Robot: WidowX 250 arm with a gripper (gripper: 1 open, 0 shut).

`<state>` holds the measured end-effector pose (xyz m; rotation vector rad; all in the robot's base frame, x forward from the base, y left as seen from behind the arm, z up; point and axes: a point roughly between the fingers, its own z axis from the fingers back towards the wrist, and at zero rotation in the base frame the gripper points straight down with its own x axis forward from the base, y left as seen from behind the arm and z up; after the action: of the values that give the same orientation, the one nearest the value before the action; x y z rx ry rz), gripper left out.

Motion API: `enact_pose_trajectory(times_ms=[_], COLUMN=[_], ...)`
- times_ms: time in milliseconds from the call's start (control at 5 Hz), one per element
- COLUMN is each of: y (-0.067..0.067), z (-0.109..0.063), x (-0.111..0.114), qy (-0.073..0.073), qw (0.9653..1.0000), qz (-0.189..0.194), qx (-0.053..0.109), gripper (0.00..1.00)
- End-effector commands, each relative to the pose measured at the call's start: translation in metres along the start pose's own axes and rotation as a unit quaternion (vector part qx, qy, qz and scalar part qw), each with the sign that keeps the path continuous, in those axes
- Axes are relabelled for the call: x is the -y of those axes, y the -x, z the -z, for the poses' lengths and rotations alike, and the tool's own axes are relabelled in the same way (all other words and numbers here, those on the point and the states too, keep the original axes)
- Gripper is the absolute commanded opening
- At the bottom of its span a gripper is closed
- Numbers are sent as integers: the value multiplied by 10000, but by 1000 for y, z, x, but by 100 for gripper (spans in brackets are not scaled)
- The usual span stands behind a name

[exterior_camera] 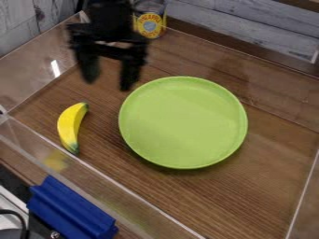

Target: Put the banana in the green plate

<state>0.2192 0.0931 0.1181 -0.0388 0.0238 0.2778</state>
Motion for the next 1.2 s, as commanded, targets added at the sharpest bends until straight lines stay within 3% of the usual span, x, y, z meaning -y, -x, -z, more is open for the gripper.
enact_pose_trajectory(times_ms=[0,200,1000], y=[5,9,5], z=[1,16,66], x=[-28,-48,-56], qy=[55,114,142], qw=[9994,9988,9985], qz=[-75,-237,-461], qx=[330,416,250], gripper=[100,100,100])
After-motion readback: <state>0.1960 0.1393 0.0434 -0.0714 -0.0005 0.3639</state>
